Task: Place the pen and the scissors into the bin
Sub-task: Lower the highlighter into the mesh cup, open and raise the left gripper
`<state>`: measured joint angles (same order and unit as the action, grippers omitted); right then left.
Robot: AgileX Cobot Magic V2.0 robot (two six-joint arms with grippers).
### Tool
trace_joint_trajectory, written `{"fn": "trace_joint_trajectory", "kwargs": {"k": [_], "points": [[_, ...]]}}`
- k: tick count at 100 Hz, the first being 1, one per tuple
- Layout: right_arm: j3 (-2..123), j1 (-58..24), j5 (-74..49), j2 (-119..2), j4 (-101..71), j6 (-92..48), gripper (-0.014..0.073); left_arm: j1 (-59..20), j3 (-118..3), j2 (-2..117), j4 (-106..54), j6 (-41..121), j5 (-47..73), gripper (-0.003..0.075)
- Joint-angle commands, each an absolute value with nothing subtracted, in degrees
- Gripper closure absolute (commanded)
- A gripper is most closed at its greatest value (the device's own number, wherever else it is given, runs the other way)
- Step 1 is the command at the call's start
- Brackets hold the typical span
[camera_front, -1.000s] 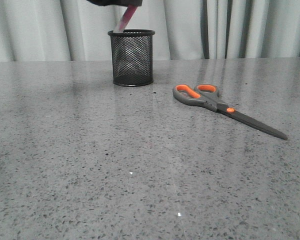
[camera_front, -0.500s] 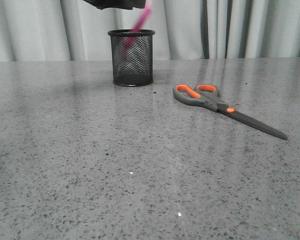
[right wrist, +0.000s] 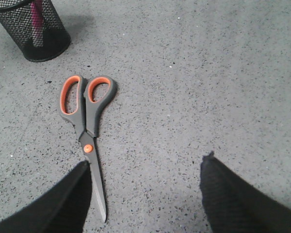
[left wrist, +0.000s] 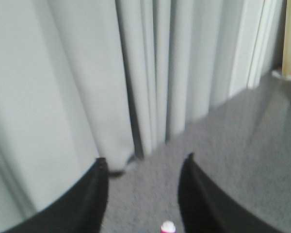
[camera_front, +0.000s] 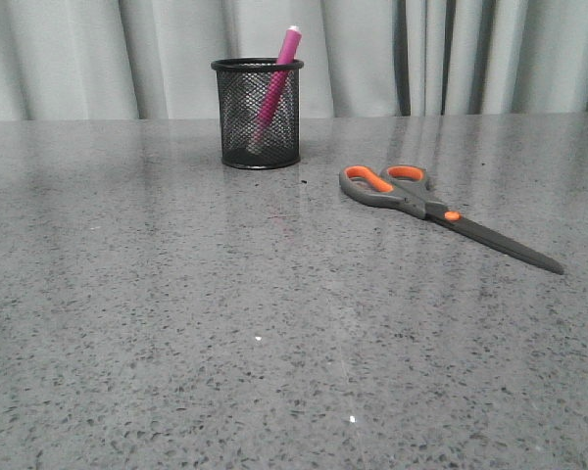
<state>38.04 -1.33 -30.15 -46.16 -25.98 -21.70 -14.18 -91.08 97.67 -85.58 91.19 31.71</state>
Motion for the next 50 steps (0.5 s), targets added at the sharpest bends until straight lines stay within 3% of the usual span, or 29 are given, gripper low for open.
{"fn": "trace_joint_trajectory", "kwargs": {"k": [1,7,24,50], "points": [[40.04,-1.38,-27.39,-46.2,-27.26,-22.42,0.0162,-10.34,-92.99,89.86,-83.37,83.92,37.4,0.0605],[40.47,-1.38,-28.39,-46.2,-27.26,-22.5,0.0162,-7.6,-92.99,87.03,-79.33,79.94,42.35,0.0744],[44.77,-2.64,-32.05,-48.06,-27.38,-25.98,0.0162,0.18,-90.06,78.73,-69.48,72.74,48.29,0.074],[56.59,-12.13,-40.69,-59.52,-24.65,-30.14,0.0162,6.56,-68.91,61.97,-71.24,74.03,36.93,0.074]]}}
